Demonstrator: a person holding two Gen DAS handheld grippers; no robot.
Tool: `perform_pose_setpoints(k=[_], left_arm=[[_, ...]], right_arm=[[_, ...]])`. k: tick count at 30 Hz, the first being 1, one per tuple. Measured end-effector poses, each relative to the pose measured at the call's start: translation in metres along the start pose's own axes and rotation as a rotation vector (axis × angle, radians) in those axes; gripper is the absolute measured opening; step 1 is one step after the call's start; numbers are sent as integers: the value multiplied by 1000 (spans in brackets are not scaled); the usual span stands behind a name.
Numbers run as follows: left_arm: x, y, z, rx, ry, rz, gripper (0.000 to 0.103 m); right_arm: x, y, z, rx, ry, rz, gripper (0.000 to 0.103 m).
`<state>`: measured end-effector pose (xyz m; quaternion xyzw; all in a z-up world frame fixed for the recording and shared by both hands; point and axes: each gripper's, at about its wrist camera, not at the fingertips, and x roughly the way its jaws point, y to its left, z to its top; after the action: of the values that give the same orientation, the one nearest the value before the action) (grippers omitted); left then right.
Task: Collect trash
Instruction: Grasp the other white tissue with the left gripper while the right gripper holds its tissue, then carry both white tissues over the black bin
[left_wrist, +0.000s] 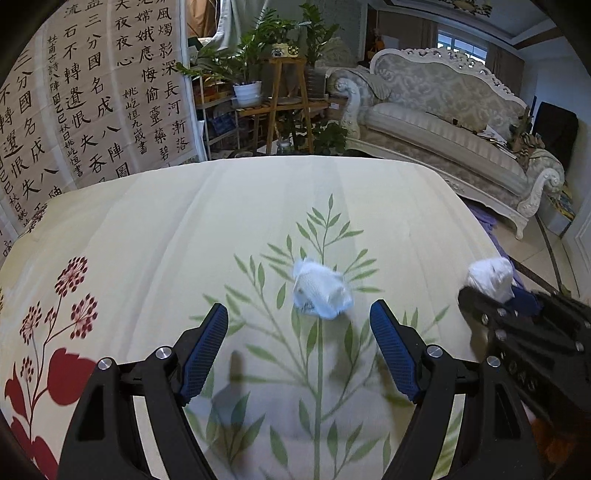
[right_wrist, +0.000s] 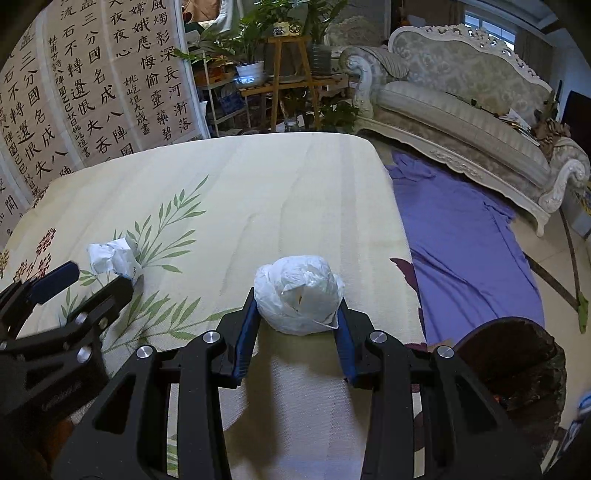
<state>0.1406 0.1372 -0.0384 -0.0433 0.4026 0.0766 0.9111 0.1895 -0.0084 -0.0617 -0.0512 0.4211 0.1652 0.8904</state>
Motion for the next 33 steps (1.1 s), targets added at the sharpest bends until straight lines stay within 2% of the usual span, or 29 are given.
perform_pose_setpoints(k=[4, 6, 8, 14, 20, 33], left_arm=[[6, -1, 4, -1, 16, -16, 76], [8, -2, 4, 3, 23, -26, 64], [11, -3, 4, 8, 47, -41, 47], [10, 3, 3, -14, 48, -77, 28], [7, 5, 1, -36, 45, -87, 24], [-23, 8, -22, -39, 26, -81, 22]], right_arm=[[0, 0, -1, 1, 0, 2, 37], [-1, -1, -1, 4, 0, 6, 37], [0, 0, -1, 5, 0, 8, 37], [-1, 1, -1, 4, 0, 8, 37], [-1, 1, -3, 2, -1, 3, 36], [-27, 5, -28, 10, -15, 10, 36]])
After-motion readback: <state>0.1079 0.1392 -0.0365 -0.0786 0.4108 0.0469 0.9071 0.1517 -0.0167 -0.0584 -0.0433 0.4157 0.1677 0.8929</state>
